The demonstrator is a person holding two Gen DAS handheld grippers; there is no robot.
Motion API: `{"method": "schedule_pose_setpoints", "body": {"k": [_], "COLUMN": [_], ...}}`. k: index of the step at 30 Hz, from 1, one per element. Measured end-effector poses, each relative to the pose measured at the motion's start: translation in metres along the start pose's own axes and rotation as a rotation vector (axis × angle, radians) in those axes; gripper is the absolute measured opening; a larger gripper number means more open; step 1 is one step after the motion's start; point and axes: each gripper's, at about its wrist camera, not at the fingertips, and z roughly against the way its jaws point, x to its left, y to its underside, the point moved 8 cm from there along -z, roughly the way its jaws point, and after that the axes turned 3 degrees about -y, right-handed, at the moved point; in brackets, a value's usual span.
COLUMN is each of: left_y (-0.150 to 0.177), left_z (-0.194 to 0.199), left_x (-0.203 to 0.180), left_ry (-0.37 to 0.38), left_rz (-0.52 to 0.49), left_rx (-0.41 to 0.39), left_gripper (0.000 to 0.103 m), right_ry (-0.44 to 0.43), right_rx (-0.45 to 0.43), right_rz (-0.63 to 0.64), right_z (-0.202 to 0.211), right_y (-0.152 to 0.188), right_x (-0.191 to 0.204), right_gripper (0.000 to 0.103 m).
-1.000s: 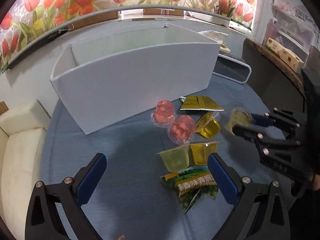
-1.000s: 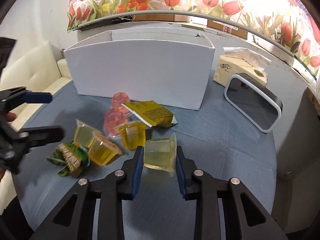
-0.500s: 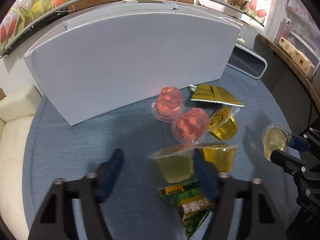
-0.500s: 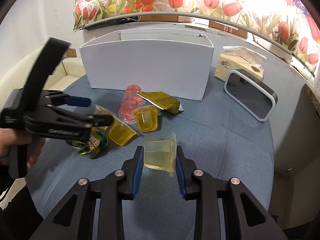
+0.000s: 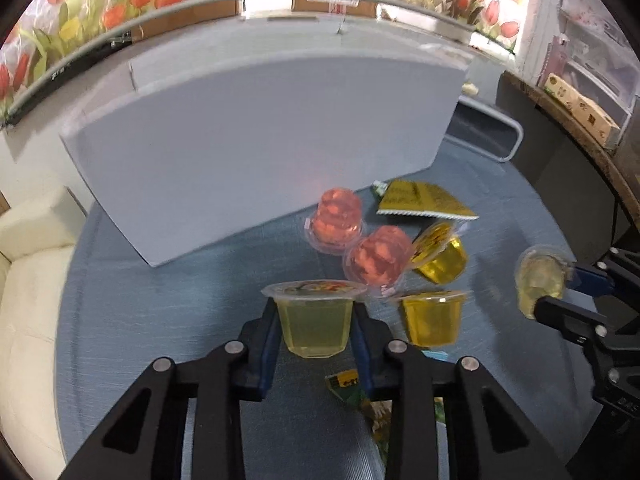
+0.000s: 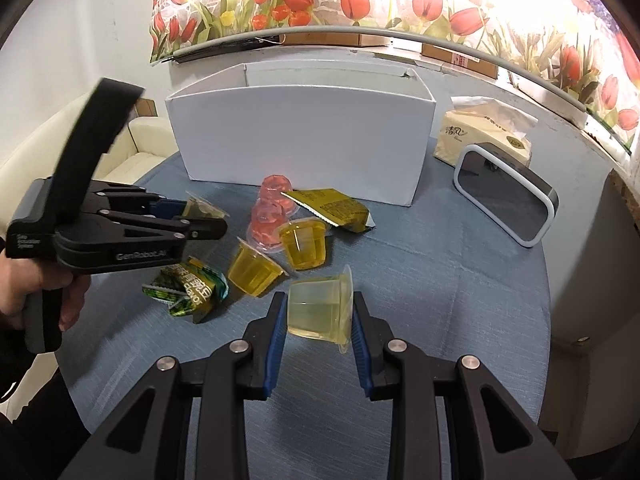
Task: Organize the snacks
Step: 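Carry both jelly cups over the white box and open both grippers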
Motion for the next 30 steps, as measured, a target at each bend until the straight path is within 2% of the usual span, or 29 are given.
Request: {"method": "schedule_pose_setpoints", "body": {"k": [5, 10, 18, 24, 27, 30], "left_y": [-0.013, -0.033, -0.086, -0.133, -0.156, -0.175], "left_z": [0.031, 0.064, 0.108, 0.112, 0.105, 0.087], "left_x": [0.001, 0.009, 0.028, 0.047, 0.058, 0.071], "left_ry": [0.008, 0.011, 0.004, -0.022, -0.054, -0.067], "left_rz": [-0.003, 0.002, 0.017, 0.007, -0.011, 0.003], "left_rx": [-0.077, -0.144, -0.252, -0.293, -0.324, -0.313], "left_gripper": [0.036, 0.036, 0.036, 0.036, 0.036, 0.036], "right_ry": [0.011, 0.018, 0.016, 0.012, 0.013, 0.032], "right_rx": [-0.014, -0.057, -0.133, -0.148, -0.151, -0.141], "right_rz": [0.023, 0.045, 0.033, 0.02, 0.005, -0.001], "right_z": [0.006, 0.018, 0.029, 0.016, 0.006, -0.011], "right_y": [-0.015, -0.045, -0.096, -0.143, -0.164, -0.187], "right_x": [0.007, 0.015, 0.016, 0.002, -0.011, -0.026], "right_gripper": [0.033, 0.033, 0.033, 0.033, 0.033, 0.033]}}
